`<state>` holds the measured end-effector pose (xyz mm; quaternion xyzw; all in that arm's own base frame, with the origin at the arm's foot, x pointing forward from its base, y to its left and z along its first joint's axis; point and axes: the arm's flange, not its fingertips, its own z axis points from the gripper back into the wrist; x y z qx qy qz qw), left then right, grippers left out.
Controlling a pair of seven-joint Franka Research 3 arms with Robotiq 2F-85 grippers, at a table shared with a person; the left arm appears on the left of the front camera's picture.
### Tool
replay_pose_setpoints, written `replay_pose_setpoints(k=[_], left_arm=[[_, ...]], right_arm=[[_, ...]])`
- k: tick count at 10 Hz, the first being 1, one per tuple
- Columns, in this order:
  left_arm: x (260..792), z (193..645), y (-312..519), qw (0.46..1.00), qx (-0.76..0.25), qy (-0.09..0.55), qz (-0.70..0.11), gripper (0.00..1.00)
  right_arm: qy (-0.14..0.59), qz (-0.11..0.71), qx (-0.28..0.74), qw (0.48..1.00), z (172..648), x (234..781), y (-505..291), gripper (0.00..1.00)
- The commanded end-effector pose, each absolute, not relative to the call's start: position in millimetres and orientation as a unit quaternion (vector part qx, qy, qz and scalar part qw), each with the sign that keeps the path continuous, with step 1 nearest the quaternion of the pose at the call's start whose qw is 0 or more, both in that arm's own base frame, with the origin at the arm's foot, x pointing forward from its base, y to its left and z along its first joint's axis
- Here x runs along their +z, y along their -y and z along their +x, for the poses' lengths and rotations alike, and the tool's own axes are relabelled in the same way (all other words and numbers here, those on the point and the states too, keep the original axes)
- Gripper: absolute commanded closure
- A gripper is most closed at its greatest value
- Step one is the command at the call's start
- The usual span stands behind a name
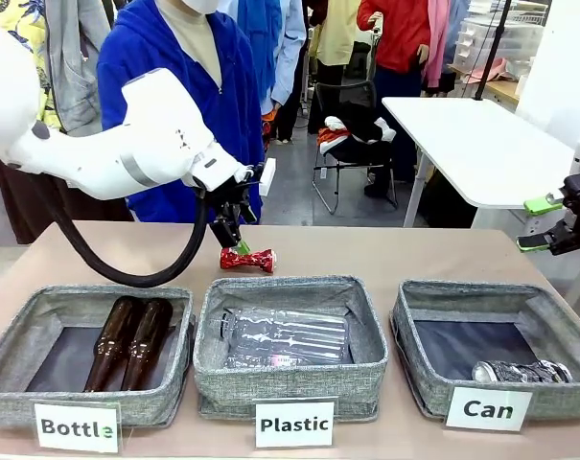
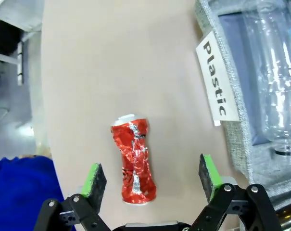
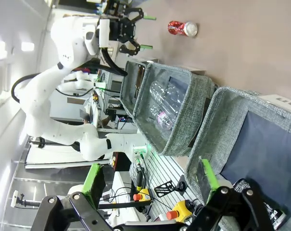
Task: Sort the can waste into the basket.
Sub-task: Pick up the can waste from the table and place it in the right Fabric basket.
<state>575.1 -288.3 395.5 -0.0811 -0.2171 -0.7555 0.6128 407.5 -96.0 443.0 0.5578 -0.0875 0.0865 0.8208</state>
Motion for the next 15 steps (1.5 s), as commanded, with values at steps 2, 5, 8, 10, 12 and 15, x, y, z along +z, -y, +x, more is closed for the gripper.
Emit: replay_pose_setpoints(k=[2, 5, 8, 10, 12, 15], left_arm=[[376.5, 593.3, 301.4, 0.579, -0.784, 0.219, -0.042, 0.0], [355.0, 606.8, 306.7, 0.579, -0.798, 0.165, -0.022, 0.0], [325.7, 618.1, 310.6, 0.577, -0.805, 0.133, -0.018, 0.0], [313.0, 621.1, 313.1, 0.585, -0.805, 0.104, -0.014, 0.0], [311.0, 620.4, 313.0, 0.588, -0.802, 0.101, -0.016, 0.0], [310.3, 620.9, 313.8, 0.592, -0.801, 0.089, -0.013, 0.6]], right_arm=[[0.089, 0.559, 0.096, 0.819, 407.3, 445.6, 98.9, 0.0], [0.089, 0.559, 0.096, 0.819, 407.3, 445.6, 98.9, 0.0], [0.089, 0.559, 0.096, 0.819, 407.3, 445.6, 98.9, 0.0], [0.089, 0.559, 0.096, 0.819, 407.3, 445.6, 98.9, 0.0], [0.089, 0.559, 0.096, 0.819, 407.3, 445.6, 98.9, 0.0], [0.089, 0.559, 0.096, 0.819, 407.3, 445.6, 98.9, 0.0]])
